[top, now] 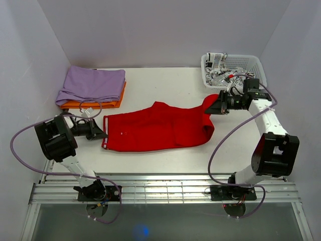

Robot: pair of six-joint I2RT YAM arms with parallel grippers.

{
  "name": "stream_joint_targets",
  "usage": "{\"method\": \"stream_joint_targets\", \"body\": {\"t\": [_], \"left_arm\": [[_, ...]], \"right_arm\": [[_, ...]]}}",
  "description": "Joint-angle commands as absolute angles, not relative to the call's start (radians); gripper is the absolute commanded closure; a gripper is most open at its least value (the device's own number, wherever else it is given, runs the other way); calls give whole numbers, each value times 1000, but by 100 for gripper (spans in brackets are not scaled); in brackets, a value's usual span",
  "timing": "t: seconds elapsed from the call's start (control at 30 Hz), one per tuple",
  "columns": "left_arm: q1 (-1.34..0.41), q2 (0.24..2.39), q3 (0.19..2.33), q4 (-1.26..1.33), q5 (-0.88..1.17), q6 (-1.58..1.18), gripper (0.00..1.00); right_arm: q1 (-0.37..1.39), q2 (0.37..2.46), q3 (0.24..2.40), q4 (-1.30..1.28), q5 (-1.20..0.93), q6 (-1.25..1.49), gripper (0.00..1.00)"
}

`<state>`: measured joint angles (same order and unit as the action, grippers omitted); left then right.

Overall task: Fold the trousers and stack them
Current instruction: Fold the trousers

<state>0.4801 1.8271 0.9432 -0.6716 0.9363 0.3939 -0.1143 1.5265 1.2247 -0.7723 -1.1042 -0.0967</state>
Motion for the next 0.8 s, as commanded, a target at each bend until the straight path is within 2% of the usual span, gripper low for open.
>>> {"method": "stream_joint_targets", "body": {"t": [0.0, 0.2, 0.43, 0.77], "left_arm": [[457, 1813, 946, -634, 942, 408, 99], [394, 1804, 934, -617, 940, 408, 100], [365, 1806, 911, -568, 933, 367, 100], [313, 1782, 867, -470, 966, 282, 100]], "right_arm": [[-3, 1480, 1201, -433, -1112, 201, 92], [237, 1519, 1203, -186, -997, 412, 92], [498, 1663, 1273, -117, -867, 479, 92], [663, 1916, 1523, -20, -755, 626, 92]]}}
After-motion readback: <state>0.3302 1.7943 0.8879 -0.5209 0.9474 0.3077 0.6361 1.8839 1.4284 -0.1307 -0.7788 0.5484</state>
